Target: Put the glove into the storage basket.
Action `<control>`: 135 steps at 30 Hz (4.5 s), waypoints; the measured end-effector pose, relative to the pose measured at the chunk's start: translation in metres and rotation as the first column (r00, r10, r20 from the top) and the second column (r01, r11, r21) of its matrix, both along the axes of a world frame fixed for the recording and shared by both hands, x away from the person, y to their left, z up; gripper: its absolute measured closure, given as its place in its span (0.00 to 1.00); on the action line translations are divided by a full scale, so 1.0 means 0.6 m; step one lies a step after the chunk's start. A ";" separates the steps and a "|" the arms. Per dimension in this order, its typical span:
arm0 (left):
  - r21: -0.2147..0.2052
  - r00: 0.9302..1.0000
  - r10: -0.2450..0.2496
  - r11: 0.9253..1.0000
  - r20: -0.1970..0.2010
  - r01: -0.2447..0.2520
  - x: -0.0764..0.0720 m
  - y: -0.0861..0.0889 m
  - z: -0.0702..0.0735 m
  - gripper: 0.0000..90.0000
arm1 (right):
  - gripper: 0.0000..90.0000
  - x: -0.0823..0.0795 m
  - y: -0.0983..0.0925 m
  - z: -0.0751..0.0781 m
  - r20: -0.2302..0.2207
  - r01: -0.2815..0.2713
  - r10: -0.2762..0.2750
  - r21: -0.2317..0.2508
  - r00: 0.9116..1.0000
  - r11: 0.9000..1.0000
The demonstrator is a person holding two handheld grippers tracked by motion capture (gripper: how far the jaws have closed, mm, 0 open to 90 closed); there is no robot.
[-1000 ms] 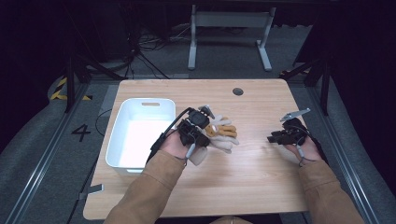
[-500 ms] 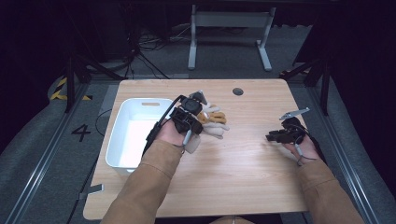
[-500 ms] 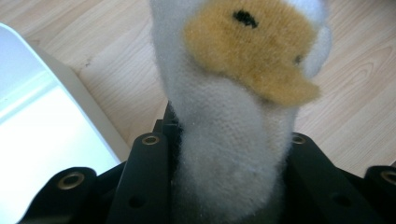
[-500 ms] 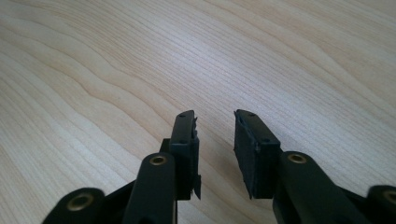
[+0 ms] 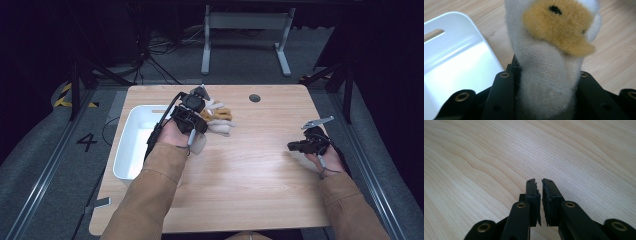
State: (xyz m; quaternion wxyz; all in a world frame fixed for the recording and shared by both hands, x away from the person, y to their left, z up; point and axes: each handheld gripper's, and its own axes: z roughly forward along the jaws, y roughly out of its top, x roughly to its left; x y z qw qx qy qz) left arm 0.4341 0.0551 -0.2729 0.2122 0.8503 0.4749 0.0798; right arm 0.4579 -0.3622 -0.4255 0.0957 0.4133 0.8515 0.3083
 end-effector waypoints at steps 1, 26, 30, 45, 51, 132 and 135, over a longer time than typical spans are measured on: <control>0.001 1.000 0.017 1.000 -0.004 -0.017 0.006 0.005 -0.001 0.76 | 0.92 -0.002 -0.001 0.003 0.005 -0.005 0.005 0.002 1.000 1.000; -0.011 0.951 0.308 0.951 -0.021 -0.308 0.027 0.087 -0.015 0.76 | 0.90 -0.004 -0.003 0.002 0.012 0.014 -0.014 -0.001 1.000 1.000; -0.018 0.940 0.342 0.940 0.006 -0.342 0.023 0.104 -0.017 0.76 | 0.89 -0.004 -0.003 0.001 0.014 0.020 -0.020 -0.003 1.000 1.000; -0.023 0.910 0.413 0.910 -0.032 -0.414 0.020 0.155 -0.041 0.76 | 0.88 -0.004 -0.002 -0.002 0.012 0.021 -0.021 -0.012 1.000 1.000; -0.010 0.895 0.442 0.897 -0.054 -0.443 0.027 0.168 -0.063 0.76 | 0.88 -0.005 -0.002 -0.002 0.012 0.019 -0.019 -0.011 1.000 1.000; 0.046 0.803 0.499 0.856 -0.326 -0.514 0.063 0.206 -0.251 0.40 | 0.83 -0.002 -0.003 -0.017 0.002 0.028 -0.028 -0.050 1.000 0.998; 0.048 0.810 0.490 0.863 -0.322 -0.503 0.063 0.204 -0.248 0.29 | 0.82 -0.002 -0.003 -0.017 0.003 0.029 -0.029 -0.045 1.000 0.999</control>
